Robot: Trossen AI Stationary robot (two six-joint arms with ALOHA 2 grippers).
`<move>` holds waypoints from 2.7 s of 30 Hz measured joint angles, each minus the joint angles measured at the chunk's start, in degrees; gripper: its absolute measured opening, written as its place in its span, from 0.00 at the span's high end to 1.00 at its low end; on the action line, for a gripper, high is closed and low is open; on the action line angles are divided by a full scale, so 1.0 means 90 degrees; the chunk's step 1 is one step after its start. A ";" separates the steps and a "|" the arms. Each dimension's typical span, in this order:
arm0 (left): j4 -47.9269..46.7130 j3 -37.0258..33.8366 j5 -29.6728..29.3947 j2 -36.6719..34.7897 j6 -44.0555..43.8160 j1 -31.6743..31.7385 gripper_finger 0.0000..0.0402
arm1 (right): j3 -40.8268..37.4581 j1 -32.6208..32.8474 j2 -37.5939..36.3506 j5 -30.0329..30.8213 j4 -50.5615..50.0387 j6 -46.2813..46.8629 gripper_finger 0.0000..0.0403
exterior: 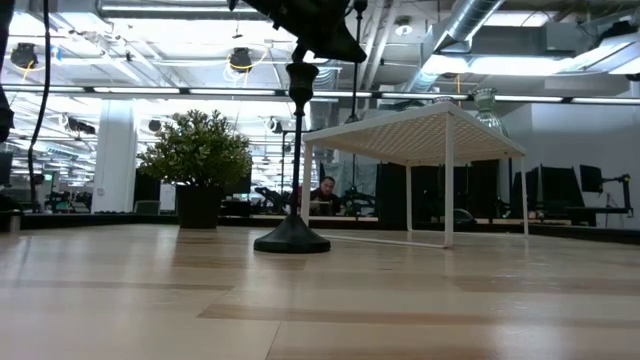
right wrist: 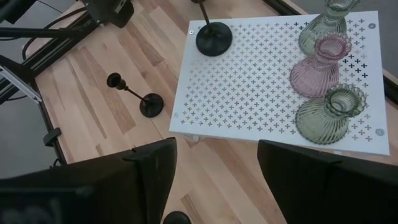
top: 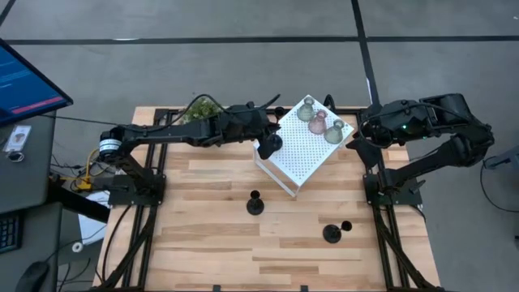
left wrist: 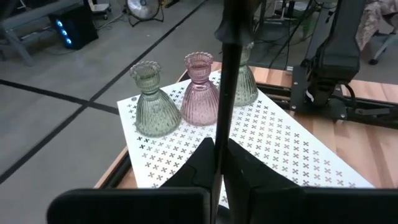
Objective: Pick & Place candle stick holders
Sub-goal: Put the bottom left black candle holder on the shelf, then put the left black candle holder on the shelf aligned with the other black candle holder
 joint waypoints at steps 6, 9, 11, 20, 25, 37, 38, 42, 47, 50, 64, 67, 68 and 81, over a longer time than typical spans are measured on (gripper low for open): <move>0.0000 0.0000 -0.0003 0.0000 0.0017 0.0014 0.96 | 0.0000 0.0000 0.0000 0.0000 -0.0002 0.0000 0.46; 0.0000 0.0000 -0.0008 0.0000 0.0015 0.0037 0.95 | 0.0000 0.0000 0.0000 0.0000 -0.0002 0.0000 0.46; -0.0002 0.0000 -0.0022 0.0000 0.0017 0.0042 0.93 | 0.0000 0.0000 0.0000 0.0000 -0.0002 0.0000 0.46; 0.0025 0.0000 0.0026 0.0002 0.0019 0.0036 0.88 | 0.0000 0.0000 0.0000 -0.0002 -0.0002 0.0002 0.46; 0.0060 0.0000 0.0237 0.0002 0.0344 0.0041 0.84 | 0.0000 0.0000 0.0000 -0.0002 -0.0002 0.0002 0.46; 0.0078 0.0000 0.0402 0.0002 0.0469 0.0036 0.52 | 0.0000 0.0000 0.0000 -0.0022 -0.0002 0.0005 0.46; 0.0078 0.0000 0.0387 0.0002 0.0466 0.0036 0.50 | 0.0000 0.0000 0.0001 -0.0024 -0.0002 0.0005 0.46; 0.0037 0.0000 0.0218 -0.0101 0.0461 0.0036 0.45 | 0.0000 0.0000 0.0000 -0.0029 -0.0002 0.0009 0.46; -0.0130 -0.0002 0.0048 -0.0329 0.0466 0.0036 0.41 | 0.0000 0.0000 0.0001 -0.0157 -0.0002 0.0017 0.46; -0.0288 -0.0002 0.0048 -0.0481 0.0466 0.0058 0.40 | 0.0000 0.0000 0.0002 -0.0175 -0.0002 0.0017 0.46; -0.2785 -0.0007 -0.0482 -0.1874 0.0229 -0.0091 0.41 | -0.0002 0.0007 0.0002 -0.0507 -0.0053 0.0332 0.46; -0.3433 -0.0007 -0.0639 -0.2386 -0.0042 -0.0195 0.42 | -0.0002 0.0246 0.0002 -0.0677 -0.0056 0.0649 0.46; -0.3616 -0.0007 -0.0641 -0.2571 -0.0128 -0.0236 0.43 | -0.0008 0.0397 0.0002 -0.0675 -0.0052 0.0758 0.46; -0.5112 -0.0007 -0.0648 -0.4219 -0.1540 -0.0640 0.49 | -0.2346 0.3487 0.0000 -0.0896 0.0112 0.4238 0.46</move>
